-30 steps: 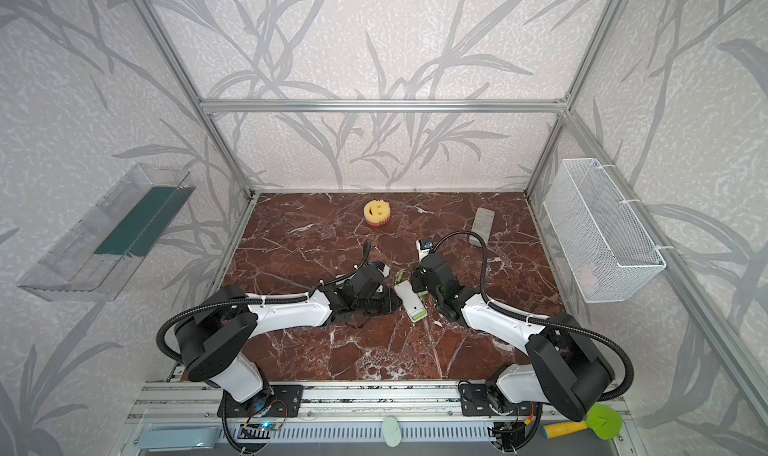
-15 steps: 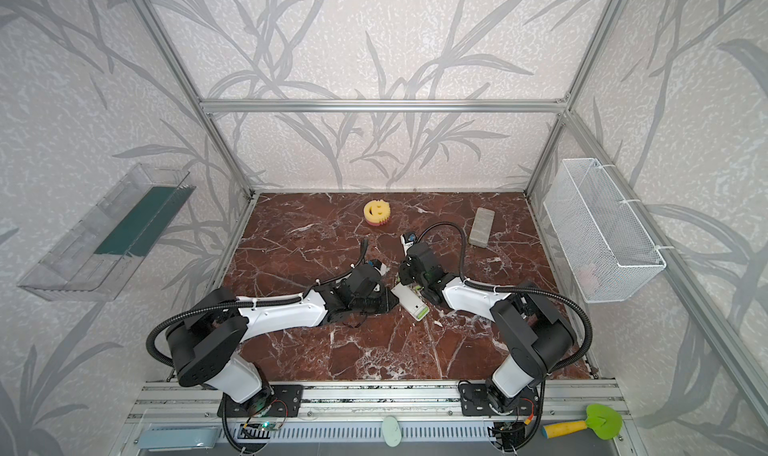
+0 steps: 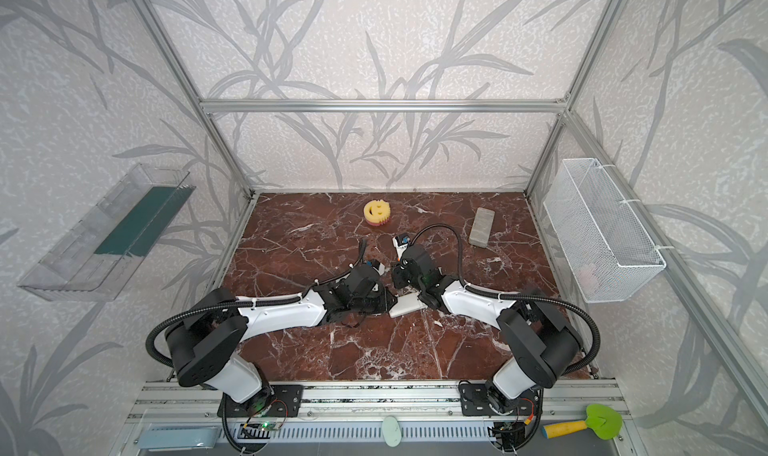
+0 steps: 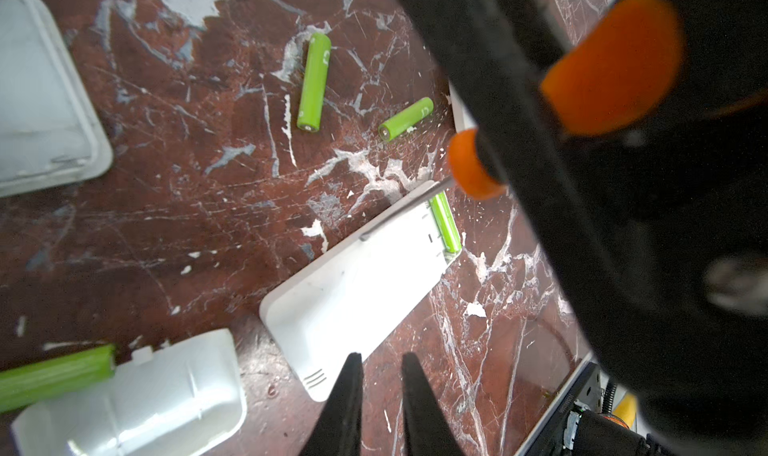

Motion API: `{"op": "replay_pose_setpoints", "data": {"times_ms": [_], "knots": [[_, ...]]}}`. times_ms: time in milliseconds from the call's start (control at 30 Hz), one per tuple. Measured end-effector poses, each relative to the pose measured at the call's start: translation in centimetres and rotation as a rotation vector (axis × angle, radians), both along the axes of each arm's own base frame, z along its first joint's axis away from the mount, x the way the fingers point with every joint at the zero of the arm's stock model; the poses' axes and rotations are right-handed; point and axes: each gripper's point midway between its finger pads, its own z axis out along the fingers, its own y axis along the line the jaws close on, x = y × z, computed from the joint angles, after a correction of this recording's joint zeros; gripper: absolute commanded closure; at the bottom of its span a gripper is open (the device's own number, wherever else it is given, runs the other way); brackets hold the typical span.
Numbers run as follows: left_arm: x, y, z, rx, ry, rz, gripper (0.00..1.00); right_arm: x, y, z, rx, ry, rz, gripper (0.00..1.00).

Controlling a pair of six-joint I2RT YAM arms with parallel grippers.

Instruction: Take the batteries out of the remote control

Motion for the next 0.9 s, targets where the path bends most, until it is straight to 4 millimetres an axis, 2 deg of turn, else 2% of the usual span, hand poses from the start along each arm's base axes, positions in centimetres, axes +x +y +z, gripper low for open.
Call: {"op": "replay_pose_setpoints", "data": {"times_ms": [200, 400, 667, 900], "knots": [[-0.7, -0.5, -0.2, 0.002, 0.004, -0.021, 0.79, 1.6, -1.9, 3.0, -0.019, -0.064, -0.039, 1.00], [-1.6, -1.2, -1.4, 0.013, 0.030, -0.046, 0.79, 2.0, -3.7, 2.9, -0.102, -0.088, -0.057, 1.00], [-2.3, -2.2, -2.7, 0.022, 0.074, -0.077, 0.79, 1.8, -4.6, 1.3, -0.228, -0.111, -0.013, 1.00], [-3.4, -5.0, -2.5, -0.005, 0.092, -0.149, 0.79, 2.0, -3.5, -2.9, -0.250, -0.023, 0.051, 1.00]]}}
